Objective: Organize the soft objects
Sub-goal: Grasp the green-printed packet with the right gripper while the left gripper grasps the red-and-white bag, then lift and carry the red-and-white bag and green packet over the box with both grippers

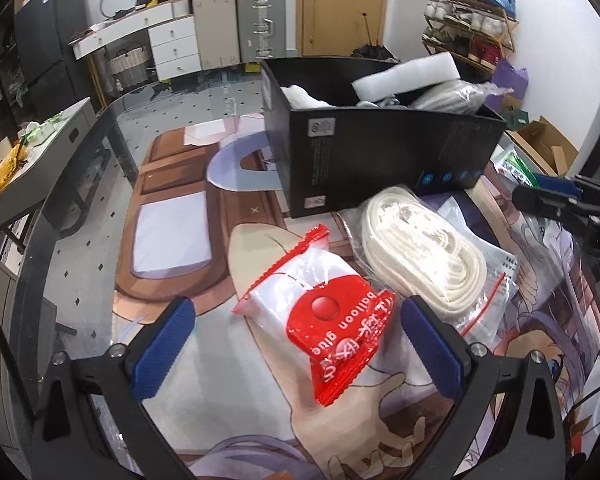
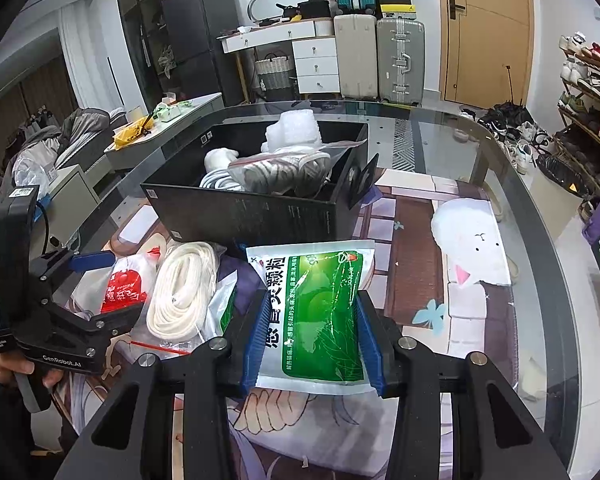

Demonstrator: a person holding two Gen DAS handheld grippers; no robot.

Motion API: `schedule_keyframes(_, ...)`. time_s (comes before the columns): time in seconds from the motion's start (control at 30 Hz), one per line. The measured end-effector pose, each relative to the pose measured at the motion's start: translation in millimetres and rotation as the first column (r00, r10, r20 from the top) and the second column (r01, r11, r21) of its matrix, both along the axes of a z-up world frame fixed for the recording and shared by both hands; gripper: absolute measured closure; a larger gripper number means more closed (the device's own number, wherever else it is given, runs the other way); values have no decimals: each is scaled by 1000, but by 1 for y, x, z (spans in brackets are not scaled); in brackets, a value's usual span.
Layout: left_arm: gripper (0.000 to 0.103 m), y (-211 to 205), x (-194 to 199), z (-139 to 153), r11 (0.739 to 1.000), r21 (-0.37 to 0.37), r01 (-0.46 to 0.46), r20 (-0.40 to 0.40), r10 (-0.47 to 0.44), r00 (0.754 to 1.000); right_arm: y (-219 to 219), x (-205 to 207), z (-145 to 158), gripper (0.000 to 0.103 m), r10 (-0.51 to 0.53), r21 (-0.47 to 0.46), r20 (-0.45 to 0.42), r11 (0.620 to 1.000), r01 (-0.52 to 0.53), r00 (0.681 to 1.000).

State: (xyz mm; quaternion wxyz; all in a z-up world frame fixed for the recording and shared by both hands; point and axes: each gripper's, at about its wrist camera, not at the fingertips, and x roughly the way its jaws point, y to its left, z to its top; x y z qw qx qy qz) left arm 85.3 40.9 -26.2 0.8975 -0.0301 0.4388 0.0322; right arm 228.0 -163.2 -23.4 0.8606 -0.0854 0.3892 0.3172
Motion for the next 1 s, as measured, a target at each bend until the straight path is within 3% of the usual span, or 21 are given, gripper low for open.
schedule_keyframes(0.1,6,4,0,0,1000,-21,-5,6,5,1000,1,0,-1,61,2,-2,0,1000,-2,1000)
schedule_keyframes(0.23,30,4,-2,0,1000,-20,10,26,-9,1000,4,0,-3,61,7,-5,2,1000,-7,1000)
schedule_keyframes(0.37,37,3,-5,2,999,-33,24,44,-23,999,5,-2,-2,61,11,-4,7,1000,-11,1000)
schedule_keyframes(0.77,40,7,-9,5,998,-67,11,72,-6,997,2,-2,1,61,9,0,14,1000,-9,1000)
schedule_keyframes(1.0,40,1,-16,15,999,-33,25,107,-21,994,1,-3,7,61,15,18,24,1000,-16,1000)
